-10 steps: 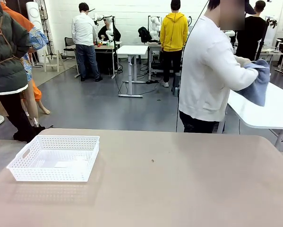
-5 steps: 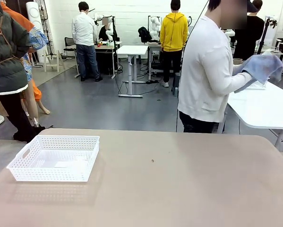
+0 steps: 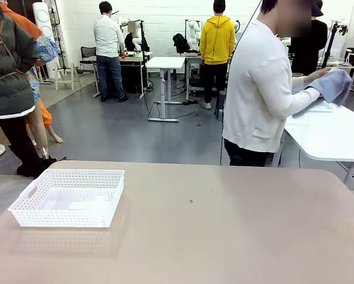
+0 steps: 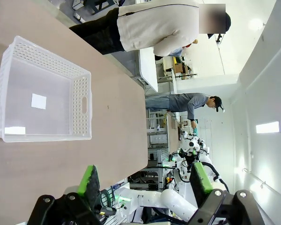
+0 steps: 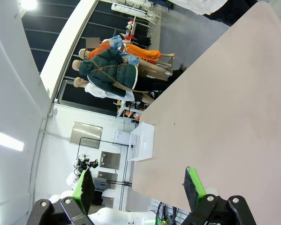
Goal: Clean and organize the cups into the basket.
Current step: Pick up the Organizing basket and move it to the center of the table, then pick up the Reusable plastic cup from the right side of the table and place it inside the Organizing basket.
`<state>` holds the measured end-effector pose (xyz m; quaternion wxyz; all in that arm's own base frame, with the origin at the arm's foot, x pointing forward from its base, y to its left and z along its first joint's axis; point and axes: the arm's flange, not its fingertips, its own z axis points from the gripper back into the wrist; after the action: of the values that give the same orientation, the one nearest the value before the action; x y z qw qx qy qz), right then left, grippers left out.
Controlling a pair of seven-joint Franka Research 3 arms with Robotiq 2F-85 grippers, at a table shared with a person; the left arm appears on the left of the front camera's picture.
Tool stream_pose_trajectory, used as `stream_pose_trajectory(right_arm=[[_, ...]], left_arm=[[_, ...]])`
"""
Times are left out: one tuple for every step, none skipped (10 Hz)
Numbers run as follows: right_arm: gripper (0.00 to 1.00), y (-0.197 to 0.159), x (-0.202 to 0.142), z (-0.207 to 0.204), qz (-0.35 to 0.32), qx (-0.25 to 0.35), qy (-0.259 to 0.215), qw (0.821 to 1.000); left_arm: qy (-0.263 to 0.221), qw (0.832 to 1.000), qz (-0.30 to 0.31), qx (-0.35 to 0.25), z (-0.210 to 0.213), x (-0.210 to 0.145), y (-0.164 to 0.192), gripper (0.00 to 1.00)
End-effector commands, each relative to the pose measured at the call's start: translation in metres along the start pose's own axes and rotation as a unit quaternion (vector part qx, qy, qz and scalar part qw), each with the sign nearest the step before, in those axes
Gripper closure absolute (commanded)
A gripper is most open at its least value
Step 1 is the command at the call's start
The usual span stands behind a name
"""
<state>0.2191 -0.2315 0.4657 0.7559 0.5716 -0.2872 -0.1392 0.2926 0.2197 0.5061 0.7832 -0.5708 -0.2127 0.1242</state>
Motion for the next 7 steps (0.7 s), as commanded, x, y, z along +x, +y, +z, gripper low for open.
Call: stream_pose_trajectory(right_arm=[[0.00,0.0004,0.0023,-0.0002,0.004,0.010,-0.006,1.000],[0.00,0.0004,0.0023,-0.0002,0.004,0.010,-0.006,1.000],[0.00,0.0004,0.0023,-0.0002,0.004,0.010,-0.006,1.000],[0.00,0.0004,0.0023,-0.0002,0.004,0.010,-0.006,1.000],[0.00,0.0004,0.0023,-0.0002,0.004,0.010,-0.006,1.000],[0.00,0.0004,0.0023,-0.0002,0.004,0.010,-0.006,1.000],[0.00,0.0004,0.0023,-0.0002,0.004,0.010,-0.006,1.000]], left_arm=[[0.000,1.000,0.000,-0.002,0.0007,0.0005,-0.0009,0.00],[0.000,1.000,0.000,-0.002,0.0007,0.0005,-0.0009,0.00],[0.000,1.000,0.000,-0.002,0.0007,0.0005,-0.0009,0.00],[0.000,1.000,0.000,-0.002,0.0007,0.0005,-0.0009,0.00],[0.000,1.000,0.000,-0.002,0.0007,0.0005,-0.0009,0.00],[0.000,1.000,0.000,-0.002,0.0007,0.0005,-0.0009,0.00],[0.000,1.000,0.000,-0.002,0.0007,0.0005,-0.0009,0.00]])
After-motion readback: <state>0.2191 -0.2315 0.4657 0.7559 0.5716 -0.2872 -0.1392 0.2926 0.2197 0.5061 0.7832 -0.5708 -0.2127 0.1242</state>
